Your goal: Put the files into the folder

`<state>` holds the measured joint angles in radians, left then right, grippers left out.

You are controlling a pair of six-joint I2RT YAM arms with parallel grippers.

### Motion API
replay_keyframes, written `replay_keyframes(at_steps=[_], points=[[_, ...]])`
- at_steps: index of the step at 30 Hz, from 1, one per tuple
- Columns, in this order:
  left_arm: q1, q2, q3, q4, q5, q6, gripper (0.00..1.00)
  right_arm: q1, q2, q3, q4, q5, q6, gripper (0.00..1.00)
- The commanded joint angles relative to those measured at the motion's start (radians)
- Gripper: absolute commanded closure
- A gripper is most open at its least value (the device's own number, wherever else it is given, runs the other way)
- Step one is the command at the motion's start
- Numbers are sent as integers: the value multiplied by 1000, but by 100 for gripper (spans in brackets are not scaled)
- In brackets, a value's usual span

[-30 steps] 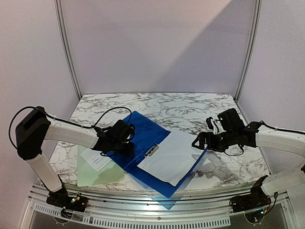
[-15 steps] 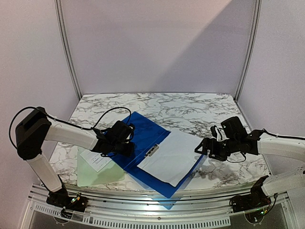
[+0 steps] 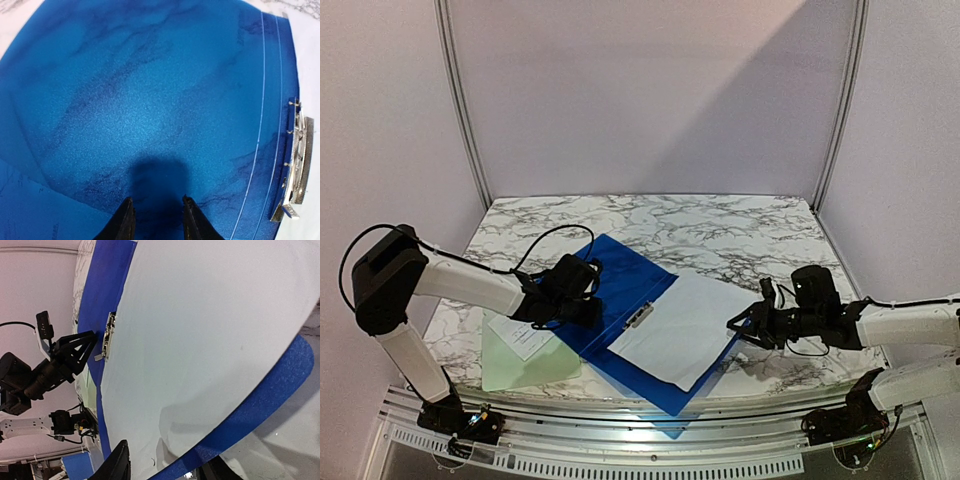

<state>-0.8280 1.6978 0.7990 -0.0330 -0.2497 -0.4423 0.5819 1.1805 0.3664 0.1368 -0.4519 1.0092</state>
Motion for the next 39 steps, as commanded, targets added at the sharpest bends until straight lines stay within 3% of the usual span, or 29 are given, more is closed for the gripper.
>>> replay_keyframes(at_steps=[1, 6, 11, 19, 28, 39], points=[[15, 7, -38, -60, 38, -16, 67, 6, 19, -24, 134, -42, 56, 63], [15, -5, -40, -62, 39, -17, 67, 8, 38, -21, 150, -34, 58, 82], [15, -36, -47, -53, 49, -15, 67, 9, 65, 40, 26, 28, 19, 100], [13, -109, -32, -88, 57, 1, 63, -9, 92, 179, -210, 105, -77, 100], [13, -224, -13, -133, 60, 20, 39, -92, 142, 350, -490, 104, -223, 100], [21, -274, 5, -144, 9, 59, 15, -187, 236, 606, -907, 164, -539, 100]])
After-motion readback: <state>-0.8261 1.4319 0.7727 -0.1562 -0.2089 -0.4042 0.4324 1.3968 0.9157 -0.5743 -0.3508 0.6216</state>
